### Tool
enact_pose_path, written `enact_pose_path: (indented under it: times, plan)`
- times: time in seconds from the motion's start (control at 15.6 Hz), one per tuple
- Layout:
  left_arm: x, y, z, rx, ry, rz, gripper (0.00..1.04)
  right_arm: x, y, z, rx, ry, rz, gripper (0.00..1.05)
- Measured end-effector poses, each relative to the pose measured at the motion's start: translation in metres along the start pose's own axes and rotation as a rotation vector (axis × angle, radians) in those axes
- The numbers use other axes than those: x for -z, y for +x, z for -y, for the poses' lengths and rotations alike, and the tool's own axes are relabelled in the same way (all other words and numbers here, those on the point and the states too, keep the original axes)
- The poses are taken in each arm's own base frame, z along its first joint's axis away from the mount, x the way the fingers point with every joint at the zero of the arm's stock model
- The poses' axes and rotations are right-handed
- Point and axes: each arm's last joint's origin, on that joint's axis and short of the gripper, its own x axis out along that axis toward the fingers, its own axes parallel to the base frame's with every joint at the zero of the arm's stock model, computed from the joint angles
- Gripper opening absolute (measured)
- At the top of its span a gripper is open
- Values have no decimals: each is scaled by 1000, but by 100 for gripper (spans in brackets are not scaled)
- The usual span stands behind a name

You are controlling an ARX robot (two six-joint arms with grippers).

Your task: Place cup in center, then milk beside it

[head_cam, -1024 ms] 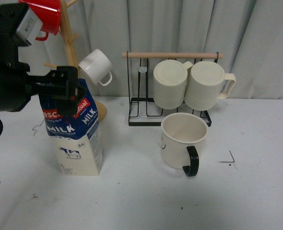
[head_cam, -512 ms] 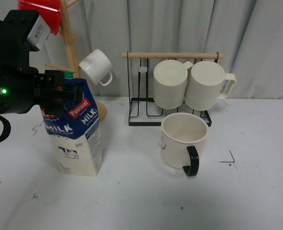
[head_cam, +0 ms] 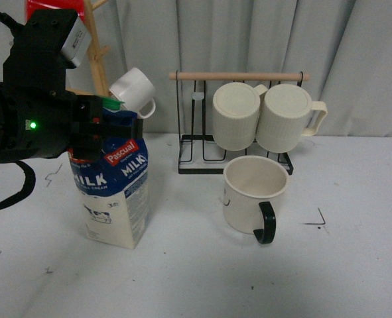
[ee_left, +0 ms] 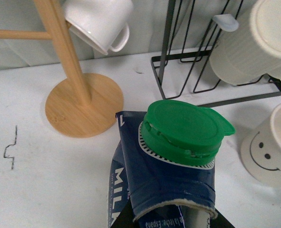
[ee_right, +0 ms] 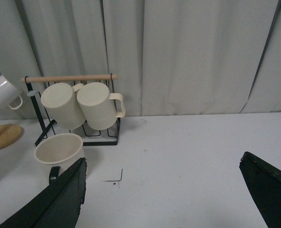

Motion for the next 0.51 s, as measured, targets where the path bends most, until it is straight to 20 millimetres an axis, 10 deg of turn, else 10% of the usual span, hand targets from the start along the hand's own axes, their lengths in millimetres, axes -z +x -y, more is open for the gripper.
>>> enact_pose_path:
  times: [0.51]
  plan:
    - [-24, 10, 37, -2, -39, 83, 5, 0, 0, 0, 0, 0, 0, 98]
